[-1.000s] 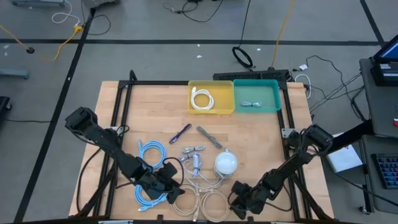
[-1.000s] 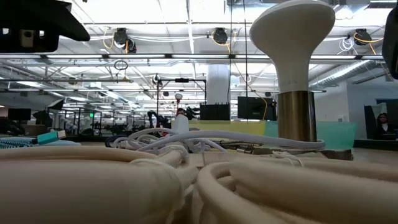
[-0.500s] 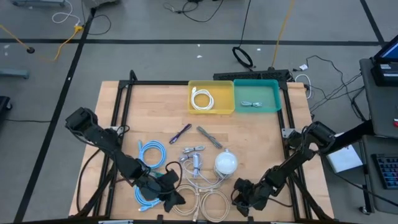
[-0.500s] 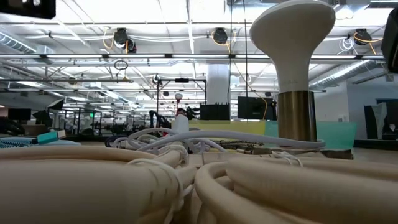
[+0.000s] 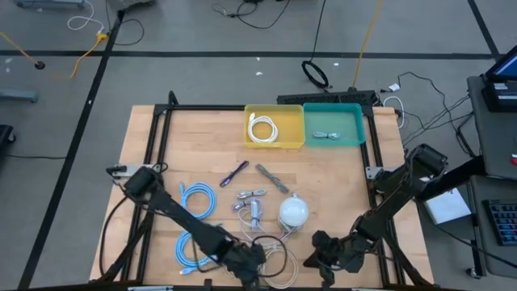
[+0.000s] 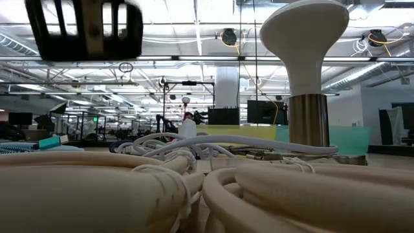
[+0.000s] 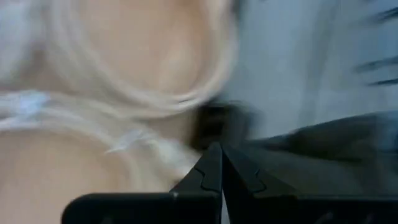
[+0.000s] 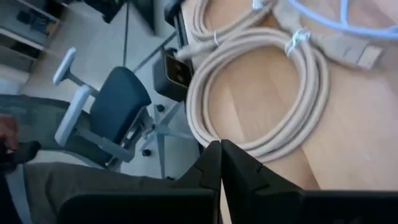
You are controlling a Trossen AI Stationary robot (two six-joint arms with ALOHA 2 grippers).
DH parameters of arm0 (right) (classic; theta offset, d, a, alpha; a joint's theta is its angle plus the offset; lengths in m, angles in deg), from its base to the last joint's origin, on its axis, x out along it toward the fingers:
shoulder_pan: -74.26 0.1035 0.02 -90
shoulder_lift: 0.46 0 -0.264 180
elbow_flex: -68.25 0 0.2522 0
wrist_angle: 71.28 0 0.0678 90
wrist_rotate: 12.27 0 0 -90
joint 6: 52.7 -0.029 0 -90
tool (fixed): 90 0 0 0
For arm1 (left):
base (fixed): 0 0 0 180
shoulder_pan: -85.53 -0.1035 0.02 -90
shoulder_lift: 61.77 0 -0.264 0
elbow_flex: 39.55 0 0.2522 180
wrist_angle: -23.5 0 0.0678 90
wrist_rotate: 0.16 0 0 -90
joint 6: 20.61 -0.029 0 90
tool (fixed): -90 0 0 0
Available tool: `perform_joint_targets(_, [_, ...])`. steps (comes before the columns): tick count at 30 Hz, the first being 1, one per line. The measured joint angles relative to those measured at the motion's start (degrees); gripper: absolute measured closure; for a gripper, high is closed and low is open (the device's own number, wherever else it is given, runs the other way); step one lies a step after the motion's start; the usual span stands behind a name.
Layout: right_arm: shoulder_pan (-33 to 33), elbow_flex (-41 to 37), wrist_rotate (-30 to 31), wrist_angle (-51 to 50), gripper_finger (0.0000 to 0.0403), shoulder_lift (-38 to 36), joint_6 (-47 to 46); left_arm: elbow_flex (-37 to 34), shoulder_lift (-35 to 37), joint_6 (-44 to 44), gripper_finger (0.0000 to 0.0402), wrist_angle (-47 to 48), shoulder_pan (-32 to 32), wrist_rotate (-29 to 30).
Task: Pick & Place USB Port
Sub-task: Put the right brown HDMI cable into the yellow bin
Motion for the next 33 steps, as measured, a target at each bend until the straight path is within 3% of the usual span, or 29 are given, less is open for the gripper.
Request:
perform_joint_targets(3, [0.6, 0.0, 4.1, -3.6, 0.0402, -3.4, 0.8, 3.6, -2.1, -1.6, 0.0400, 5.3, -0.3, 0.7])
perform_joint_targets(9, [1.7, 0.5, 12.9, -5.7, 0.0402, -9.6, 5.3, 2.8, -2.1, -2.1, 0.0401, 9.6, -1.1, 0.8])
perform_joint_targets(18, [3.4, 6.2, 26.5, -6.0, 0.0403, -15.1, 21.0, 2.8, -2.1, -5.5, 0.0401, 6.6, -3.5, -0.7])
perform_joint_targets(25, [4.9, 9.6, 31.5, -5.9, 0.0403, -15.8, 26.2, 2.9, -4.0, -6.6, 0.0401, 6.4, -3.3, -2.6])
perform_joint_targets(33, [5.9, 9.8, 35.0, -5.8, 0.0403, -15.7, 26.2, 2.9, -8.9, -5.5, 0.0401, -1.8, -2.2, -4.2])
